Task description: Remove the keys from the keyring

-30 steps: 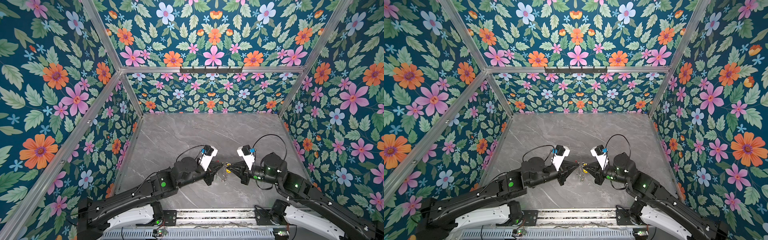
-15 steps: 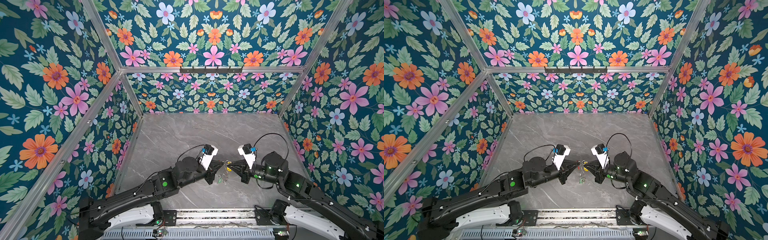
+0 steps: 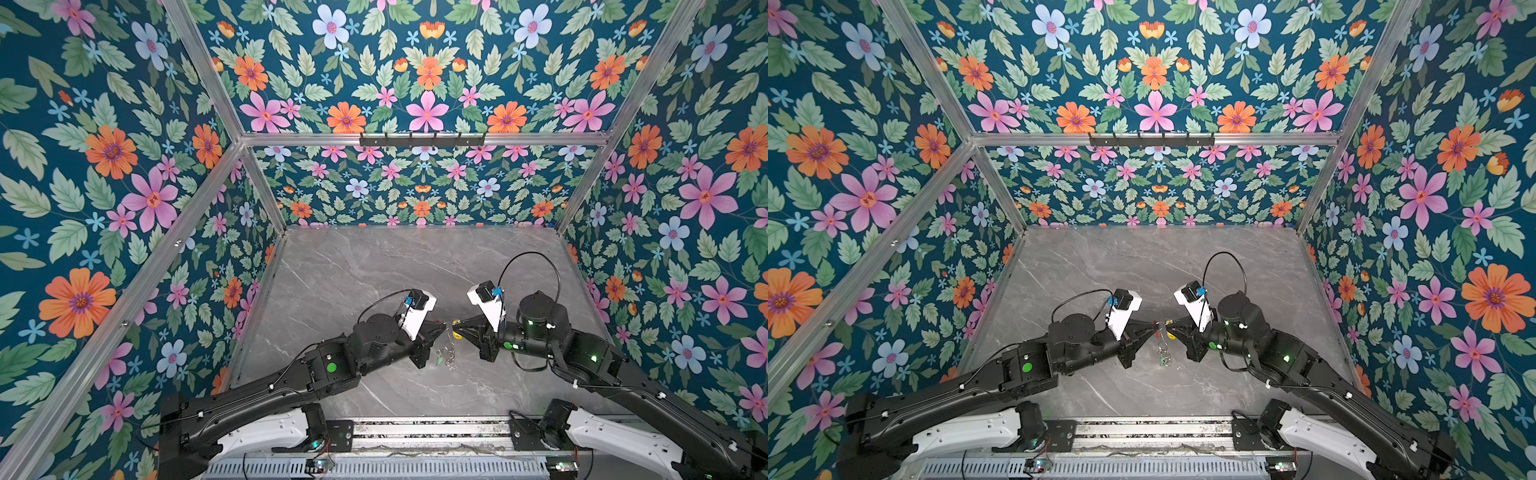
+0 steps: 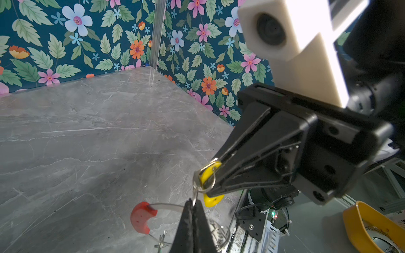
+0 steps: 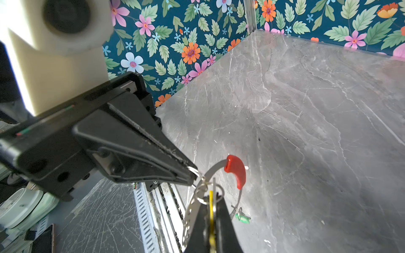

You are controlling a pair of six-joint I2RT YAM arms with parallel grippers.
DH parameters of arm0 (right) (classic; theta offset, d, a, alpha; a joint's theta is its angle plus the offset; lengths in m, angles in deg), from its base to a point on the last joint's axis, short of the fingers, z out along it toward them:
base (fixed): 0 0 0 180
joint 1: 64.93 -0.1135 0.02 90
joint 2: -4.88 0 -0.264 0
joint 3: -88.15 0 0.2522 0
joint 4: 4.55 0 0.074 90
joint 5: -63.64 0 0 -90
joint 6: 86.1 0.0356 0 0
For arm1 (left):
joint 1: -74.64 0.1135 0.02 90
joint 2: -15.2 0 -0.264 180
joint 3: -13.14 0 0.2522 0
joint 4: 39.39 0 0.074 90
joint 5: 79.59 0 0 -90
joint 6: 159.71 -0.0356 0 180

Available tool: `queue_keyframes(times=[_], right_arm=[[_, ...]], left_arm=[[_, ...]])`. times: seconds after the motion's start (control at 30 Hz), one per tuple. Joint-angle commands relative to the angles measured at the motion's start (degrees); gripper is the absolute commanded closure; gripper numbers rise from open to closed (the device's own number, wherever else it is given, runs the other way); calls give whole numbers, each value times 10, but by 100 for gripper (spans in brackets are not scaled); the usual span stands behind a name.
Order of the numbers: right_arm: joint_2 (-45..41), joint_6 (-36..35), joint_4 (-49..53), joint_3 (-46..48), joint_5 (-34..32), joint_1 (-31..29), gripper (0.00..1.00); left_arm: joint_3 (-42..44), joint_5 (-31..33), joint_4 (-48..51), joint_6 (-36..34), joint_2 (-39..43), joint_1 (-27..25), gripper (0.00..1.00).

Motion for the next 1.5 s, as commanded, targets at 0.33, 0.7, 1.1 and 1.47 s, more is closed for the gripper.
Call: queue_keyframes(times=[0.33,0.7,1.1,1.47], right_arm=[[63,-81,130,-123,13,1,100],[97,-153,192,-196,-17,-24,100],[131,-222,243,-271,-58,-83,100],[173,-238,298,-338,-117,-129,100]], left_arm=[[33,-34,2,-23,10,1,100],[71,-115,-60,-50,40,2,100],[76,-156,-86,-63,38,2,100],[86,-172,-115,-75,41,2,100]])
